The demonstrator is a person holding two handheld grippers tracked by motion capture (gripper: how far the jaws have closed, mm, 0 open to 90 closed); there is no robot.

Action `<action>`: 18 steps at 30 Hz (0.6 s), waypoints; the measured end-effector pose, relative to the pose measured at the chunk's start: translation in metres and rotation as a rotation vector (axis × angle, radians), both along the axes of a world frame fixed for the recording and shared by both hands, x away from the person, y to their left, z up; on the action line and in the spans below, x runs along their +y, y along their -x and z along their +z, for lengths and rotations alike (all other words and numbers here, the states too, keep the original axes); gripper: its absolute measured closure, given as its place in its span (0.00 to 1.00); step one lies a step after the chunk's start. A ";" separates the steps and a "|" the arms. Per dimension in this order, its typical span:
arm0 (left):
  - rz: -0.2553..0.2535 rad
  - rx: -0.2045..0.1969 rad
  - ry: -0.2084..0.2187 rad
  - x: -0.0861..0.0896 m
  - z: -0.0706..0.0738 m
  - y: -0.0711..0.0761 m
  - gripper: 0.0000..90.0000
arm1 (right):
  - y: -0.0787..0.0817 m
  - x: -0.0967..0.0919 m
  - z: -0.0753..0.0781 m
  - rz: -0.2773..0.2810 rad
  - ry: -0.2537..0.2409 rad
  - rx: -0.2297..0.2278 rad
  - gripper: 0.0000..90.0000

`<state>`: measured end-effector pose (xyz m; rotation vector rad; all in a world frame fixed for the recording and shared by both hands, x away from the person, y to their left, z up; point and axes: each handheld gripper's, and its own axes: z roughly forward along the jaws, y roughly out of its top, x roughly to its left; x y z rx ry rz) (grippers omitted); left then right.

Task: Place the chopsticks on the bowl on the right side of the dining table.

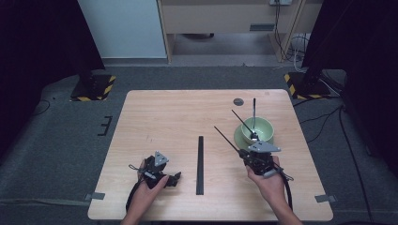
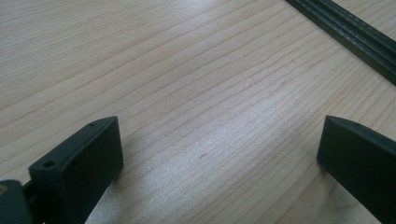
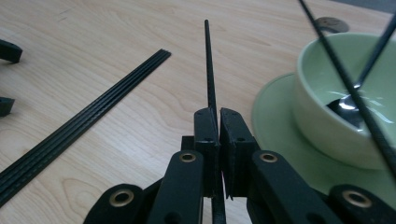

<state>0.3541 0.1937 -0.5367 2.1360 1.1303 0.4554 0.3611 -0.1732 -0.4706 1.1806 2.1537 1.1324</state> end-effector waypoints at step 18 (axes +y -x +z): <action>-0.001 0.000 0.000 0.000 0.000 0.000 0.00 | -0.038 -0.034 0.025 -0.067 0.034 -0.032 0.96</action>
